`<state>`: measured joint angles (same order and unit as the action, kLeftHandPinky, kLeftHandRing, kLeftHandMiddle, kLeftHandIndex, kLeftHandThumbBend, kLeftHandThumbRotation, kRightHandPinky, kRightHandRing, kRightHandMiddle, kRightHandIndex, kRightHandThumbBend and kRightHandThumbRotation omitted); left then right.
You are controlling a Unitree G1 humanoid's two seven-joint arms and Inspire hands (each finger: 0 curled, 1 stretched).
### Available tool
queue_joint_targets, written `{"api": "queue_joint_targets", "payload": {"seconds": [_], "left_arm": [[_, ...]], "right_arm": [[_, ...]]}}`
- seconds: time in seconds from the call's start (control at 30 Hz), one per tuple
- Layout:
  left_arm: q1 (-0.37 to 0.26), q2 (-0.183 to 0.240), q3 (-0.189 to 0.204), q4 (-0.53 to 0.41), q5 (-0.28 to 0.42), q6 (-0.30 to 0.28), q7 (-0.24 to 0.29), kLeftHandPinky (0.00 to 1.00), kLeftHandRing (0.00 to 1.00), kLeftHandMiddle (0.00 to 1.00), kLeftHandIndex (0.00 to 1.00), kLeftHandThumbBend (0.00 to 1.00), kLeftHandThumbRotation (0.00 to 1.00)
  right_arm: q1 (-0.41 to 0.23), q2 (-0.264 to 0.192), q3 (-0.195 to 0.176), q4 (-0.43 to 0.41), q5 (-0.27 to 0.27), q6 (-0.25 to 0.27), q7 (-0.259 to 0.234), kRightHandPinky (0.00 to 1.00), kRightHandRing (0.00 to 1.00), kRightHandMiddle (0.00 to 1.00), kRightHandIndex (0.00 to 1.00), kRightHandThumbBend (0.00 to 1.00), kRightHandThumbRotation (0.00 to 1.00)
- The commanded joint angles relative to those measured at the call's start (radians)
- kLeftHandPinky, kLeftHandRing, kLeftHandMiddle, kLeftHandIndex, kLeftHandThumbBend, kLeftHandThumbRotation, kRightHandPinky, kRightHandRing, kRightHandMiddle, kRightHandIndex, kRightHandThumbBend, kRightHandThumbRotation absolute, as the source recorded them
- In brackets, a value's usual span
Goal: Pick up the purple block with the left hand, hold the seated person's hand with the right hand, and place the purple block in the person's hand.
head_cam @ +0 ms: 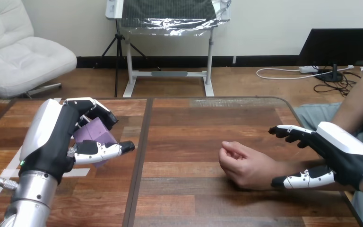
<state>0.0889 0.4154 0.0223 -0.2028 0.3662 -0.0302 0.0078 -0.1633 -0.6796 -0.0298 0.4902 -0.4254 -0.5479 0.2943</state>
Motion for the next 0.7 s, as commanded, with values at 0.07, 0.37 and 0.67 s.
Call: {"api": "queue_joint_targets", "payload": {"seconds": [0.07, 0.37, 0.67], "left_arm": [[-0.051, 0.004, 0.030, -0.026, -0.004, -0.026, 0.007, 0.29, 0.34, 0.41, 0.44, 0.64, 0.00], [-0.052, 0.004, 0.032, -0.020, -0.011, -0.027, 0.000, 0.29, 0.34, 0.41, 0.44, 0.64, 0.00], [-0.051, 0.006, 0.035, -0.018, -0.015, -0.041, -0.005, 0.29, 0.34, 0.41, 0.44, 0.64, 0.00]], "right_arm": [[-0.089, -0.043, 0.024, 0.026, -0.034, -0.017, -0.048, 0.83, 0.85, 0.87, 0.87, 0.92, 0.28], [-0.115, -0.045, 0.062, 0.073, -0.096, -0.029, -0.107, 0.86, 0.85, 0.86, 0.86, 0.97, 0.20], [-0.144, -0.043, 0.104, 0.132, -0.142, -0.044, -0.163, 0.86, 0.85, 0.85, 0.85, 1.00, 0.15]]}}
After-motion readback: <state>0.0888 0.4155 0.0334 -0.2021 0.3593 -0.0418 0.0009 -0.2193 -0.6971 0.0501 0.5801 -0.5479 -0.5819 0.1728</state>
